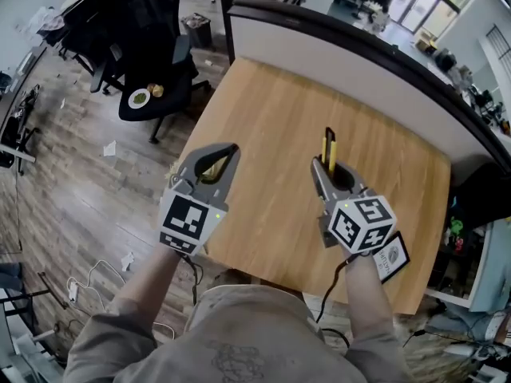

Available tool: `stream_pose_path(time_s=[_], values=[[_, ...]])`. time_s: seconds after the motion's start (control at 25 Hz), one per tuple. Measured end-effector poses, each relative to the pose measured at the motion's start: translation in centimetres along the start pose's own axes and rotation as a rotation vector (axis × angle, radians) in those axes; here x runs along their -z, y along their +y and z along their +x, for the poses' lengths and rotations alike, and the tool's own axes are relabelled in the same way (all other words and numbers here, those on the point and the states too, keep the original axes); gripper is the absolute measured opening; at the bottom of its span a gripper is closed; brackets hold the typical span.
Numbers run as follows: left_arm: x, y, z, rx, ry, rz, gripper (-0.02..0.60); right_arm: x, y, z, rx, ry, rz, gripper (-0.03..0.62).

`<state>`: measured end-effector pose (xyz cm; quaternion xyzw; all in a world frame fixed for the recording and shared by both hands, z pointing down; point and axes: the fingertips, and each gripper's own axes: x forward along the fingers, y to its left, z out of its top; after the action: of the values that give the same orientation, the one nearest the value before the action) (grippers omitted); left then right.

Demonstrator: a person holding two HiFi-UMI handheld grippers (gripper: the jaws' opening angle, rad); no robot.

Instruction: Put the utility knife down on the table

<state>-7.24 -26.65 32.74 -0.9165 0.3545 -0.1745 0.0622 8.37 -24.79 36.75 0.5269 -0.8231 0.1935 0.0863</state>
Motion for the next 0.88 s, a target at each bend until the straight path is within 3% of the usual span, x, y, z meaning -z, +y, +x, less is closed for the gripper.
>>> stream_pose_path(time_s=[0.24,0.44,0.88], values=[[3.2,1.6,4.8,0.042,0.042,-0.134,-0.002,2.6,-3.5,7.1,0.04,0.133,-0.042,0.063],[6.8,3.3,8.3,0.019,0.102,-0.161,-0.002,7.2,-6.0,12.8,0.047,0.274,-0.046,0.064],[16.3,3.4,13.1,0.074,0.235,-0.281,-0.002,19.1,-10.9,21.0,0.072,0.545,-0.074,0.063]])
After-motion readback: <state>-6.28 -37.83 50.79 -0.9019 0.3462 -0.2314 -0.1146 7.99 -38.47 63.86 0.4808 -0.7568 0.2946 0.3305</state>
